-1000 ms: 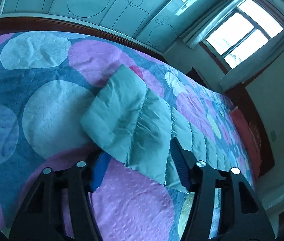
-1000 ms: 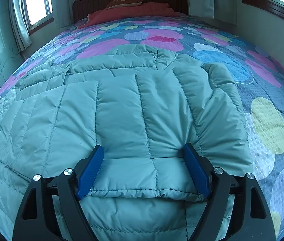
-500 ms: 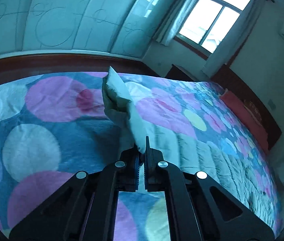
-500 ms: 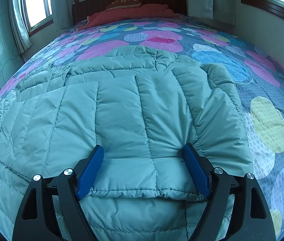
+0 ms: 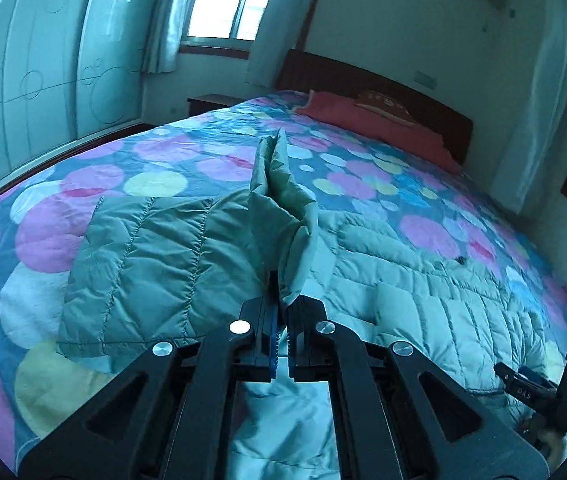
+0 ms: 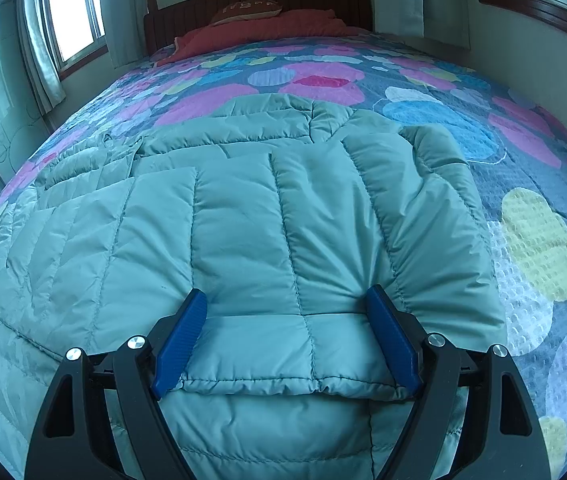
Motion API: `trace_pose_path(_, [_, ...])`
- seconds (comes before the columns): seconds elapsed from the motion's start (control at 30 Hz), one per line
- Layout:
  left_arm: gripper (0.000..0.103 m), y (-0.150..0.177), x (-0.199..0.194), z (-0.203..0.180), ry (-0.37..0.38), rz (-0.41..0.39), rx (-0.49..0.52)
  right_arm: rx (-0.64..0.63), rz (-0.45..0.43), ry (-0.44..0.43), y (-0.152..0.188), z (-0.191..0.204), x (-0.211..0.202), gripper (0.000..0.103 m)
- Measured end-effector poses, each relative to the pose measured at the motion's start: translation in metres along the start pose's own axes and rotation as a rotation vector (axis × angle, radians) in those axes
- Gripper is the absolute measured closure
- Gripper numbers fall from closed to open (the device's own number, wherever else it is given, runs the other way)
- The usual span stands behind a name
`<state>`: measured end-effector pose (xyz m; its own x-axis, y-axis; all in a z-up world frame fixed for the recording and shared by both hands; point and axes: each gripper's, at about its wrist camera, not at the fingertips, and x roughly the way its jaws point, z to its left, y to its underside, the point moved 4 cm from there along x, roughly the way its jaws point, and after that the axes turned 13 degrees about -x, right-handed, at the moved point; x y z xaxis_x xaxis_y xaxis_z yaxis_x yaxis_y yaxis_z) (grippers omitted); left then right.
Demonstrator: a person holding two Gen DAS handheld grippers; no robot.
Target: Fold large clothes
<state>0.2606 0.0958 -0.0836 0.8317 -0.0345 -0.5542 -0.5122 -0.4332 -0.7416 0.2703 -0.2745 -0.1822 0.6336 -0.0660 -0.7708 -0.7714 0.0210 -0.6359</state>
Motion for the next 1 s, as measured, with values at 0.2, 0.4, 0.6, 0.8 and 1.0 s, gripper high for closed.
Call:
trace_pose_path(0.2, [0.100,0.040,0.015,-0.058,0.044,0.062,0.143,0.003,-0.003,-0.002,0.001,-0.001,0.000,0.023])
trace_pose_path(0.4, [0.100,0.077,0.029,-0.104,0.079,0.127,0.230,0.009,-0.008,-0.008,0.001,-0.001,0.000,0.023])
trace_pose_path(0.6, [0.100,0.111,0.047,-0.130,0.048,0.174,0.304,0.011,-0.012,-0.011,0.001,-0.001,-0.001,0.023])
trace_pose_path(0.8, [0.069,0.117,0.044,-0.136,0.054,0.198,0.320,0.011,-0.010,-0.010,0.001,-0.001,-0.001,0.023])
trace_pose_path(1.0, [0.054,0.104,0.014,-0.119,0.071,0.178,0.298,0.002,0.003,0.000,-0.001,0.000,-0.001,0.023])
